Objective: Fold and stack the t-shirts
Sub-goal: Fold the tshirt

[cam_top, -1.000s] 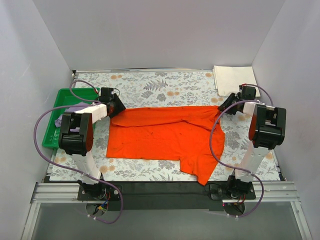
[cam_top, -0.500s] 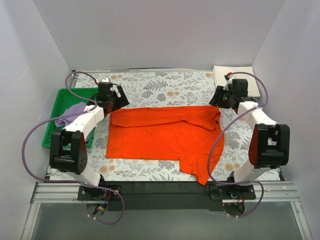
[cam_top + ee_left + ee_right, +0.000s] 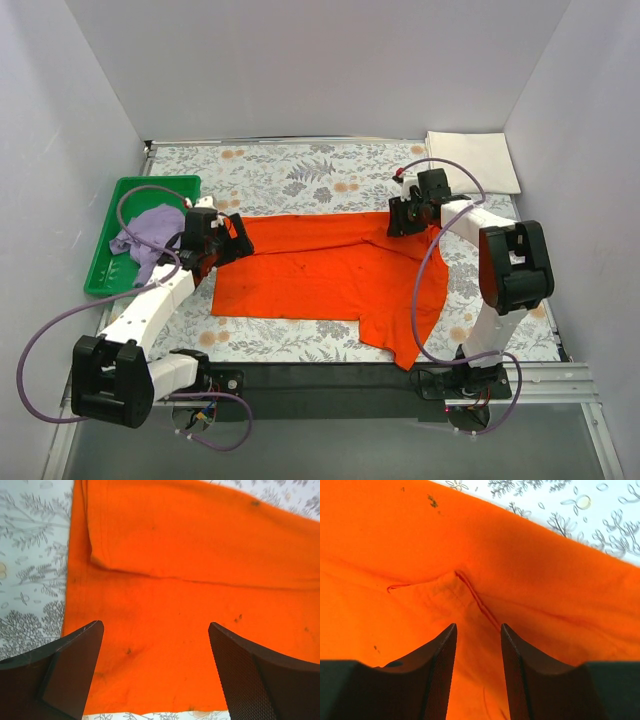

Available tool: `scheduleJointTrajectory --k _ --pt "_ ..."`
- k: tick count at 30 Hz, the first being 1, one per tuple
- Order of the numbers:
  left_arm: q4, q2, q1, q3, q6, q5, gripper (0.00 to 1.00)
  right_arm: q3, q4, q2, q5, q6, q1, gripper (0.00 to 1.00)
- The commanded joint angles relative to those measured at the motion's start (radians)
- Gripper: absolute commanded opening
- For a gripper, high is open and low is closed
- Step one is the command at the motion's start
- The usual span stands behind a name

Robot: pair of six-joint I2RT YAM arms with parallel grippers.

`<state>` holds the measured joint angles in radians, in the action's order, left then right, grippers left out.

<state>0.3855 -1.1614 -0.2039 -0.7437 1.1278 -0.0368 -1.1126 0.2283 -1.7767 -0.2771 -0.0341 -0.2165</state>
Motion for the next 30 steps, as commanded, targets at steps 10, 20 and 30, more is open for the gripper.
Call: scheduleJointTrajectory --k 10,20,30 --pt "-0.164 0.114 0.003 0.221 -0.005 0.031 0.79 -0.170 -0.004 -0.147 -0.180 -0.154 -0.012 0.43" --pt "-0.194 0.109 0.003 0.222 -0.019 0.006 0.79 -0.205 0.023 -0.196 -0.235 -0.167 -0.020 0.30" --pt "-0.204 0.098 0.003 0.219 -0.026 0.006 0.79 -0.144 0.055 -0.089 -0.237 -0.178 -0.038 0.04"
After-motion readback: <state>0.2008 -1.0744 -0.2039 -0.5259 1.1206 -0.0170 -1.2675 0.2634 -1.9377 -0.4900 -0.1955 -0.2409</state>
